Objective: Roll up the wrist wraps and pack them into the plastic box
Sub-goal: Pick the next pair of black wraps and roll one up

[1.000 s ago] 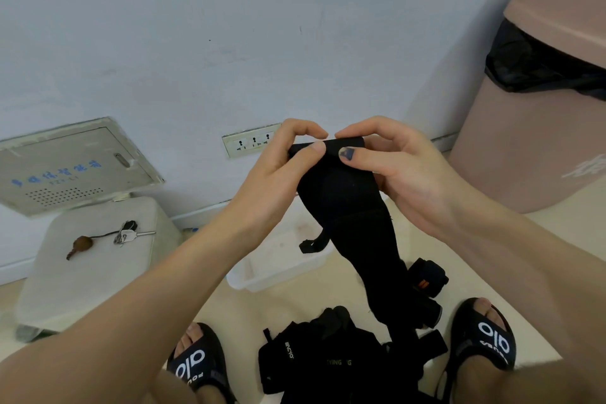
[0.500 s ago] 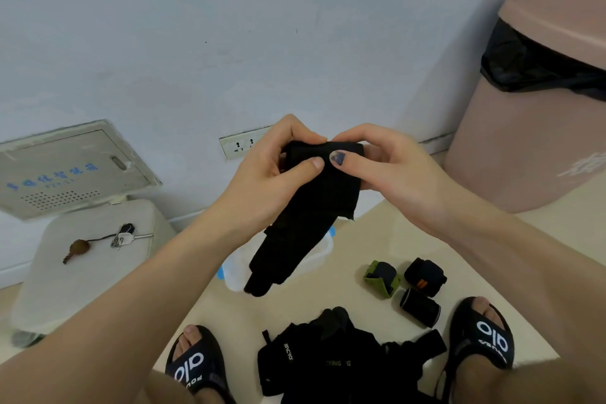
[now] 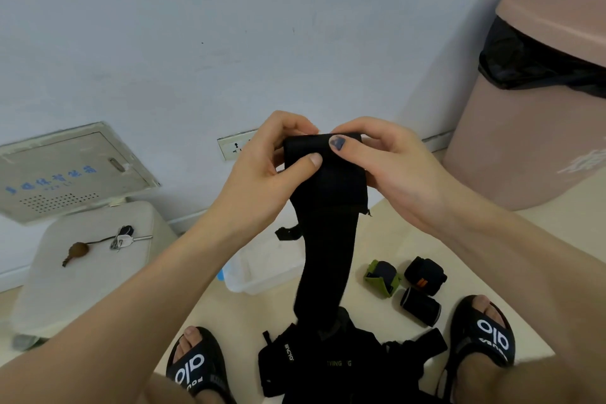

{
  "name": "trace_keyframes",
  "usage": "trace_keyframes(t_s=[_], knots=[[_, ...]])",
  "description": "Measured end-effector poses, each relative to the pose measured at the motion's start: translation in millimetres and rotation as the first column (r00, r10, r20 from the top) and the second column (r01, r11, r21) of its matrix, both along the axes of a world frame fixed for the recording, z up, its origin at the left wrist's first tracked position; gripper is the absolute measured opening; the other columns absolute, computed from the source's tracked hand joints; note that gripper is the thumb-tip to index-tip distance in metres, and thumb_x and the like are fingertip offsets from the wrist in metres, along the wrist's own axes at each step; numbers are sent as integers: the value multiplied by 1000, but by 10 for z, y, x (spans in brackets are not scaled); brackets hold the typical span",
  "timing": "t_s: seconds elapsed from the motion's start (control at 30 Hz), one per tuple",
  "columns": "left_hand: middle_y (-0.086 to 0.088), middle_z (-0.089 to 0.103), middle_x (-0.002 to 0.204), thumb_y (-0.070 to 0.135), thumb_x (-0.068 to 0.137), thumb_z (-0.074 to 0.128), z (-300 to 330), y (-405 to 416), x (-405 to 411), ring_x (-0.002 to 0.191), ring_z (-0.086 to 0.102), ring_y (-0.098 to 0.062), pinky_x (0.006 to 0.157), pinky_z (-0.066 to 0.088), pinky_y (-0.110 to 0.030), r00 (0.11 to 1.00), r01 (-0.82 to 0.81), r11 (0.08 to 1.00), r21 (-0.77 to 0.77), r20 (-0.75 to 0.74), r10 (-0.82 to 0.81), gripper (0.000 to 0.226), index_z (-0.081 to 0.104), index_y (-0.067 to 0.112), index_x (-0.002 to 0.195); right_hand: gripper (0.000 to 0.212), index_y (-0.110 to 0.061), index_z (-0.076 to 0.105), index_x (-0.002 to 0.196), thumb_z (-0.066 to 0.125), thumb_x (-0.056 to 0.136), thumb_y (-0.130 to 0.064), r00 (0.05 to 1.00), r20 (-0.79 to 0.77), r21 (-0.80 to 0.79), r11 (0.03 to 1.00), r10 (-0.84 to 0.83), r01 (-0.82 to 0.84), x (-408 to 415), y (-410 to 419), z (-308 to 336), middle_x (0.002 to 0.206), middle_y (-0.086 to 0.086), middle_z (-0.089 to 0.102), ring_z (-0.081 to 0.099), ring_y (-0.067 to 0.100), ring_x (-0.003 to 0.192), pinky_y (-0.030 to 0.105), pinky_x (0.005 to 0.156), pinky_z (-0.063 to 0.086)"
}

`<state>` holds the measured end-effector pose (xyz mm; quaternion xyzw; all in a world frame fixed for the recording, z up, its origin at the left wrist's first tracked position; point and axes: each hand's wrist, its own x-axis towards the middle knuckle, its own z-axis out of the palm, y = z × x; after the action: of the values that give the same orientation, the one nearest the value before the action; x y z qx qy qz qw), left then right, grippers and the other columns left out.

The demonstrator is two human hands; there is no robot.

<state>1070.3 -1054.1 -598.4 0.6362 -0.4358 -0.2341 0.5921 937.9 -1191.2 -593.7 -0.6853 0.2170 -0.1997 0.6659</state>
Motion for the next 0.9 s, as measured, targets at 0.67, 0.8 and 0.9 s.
trace_keyframes(t_s=[0.67, 0.8, 0.9], knots=[[4, 62, 100, 12, 104, 56, 56, 33, 2, 90, 59, -13, 81, 51, -38, 997, 77, 994, 78, 2, -78, 23, 59, 34, 107, 17, -11, 72, 110, 67, 97, -2, 998, 36, -106, 994, 44, -40, -41, -12, -34, 101, 20, 73, 71, 19, 90, 34, 86, 59], [1, 62, 97, 5, 102, 54, 60, 40, 5, 86, 57, -16, 77, 47, -40, 998, 58, 996, 65, -34, -56, 29, 61, 33, 104, 15, -17, 73, 113, 67, 99, -15, 996, -21, -9, 996, 92, -92, -28, -20, -33, 103, 14, 75, 73, 19, 96, 37, 90, 60], [-2, 60, 93, -2, 100, 50, 70, 42, 9, 80, 54, -21, 72, 41, -42, 997, 25, 998, 63, -79, -20, 34, 62, 31, 99, 19, -20, 73, 116, 63, 102, -28, 991, -67, 62, 992, 112, -108, -27, 16, -27, 97, 7, 76, 74, 20, 90, 34, 83, 62]])
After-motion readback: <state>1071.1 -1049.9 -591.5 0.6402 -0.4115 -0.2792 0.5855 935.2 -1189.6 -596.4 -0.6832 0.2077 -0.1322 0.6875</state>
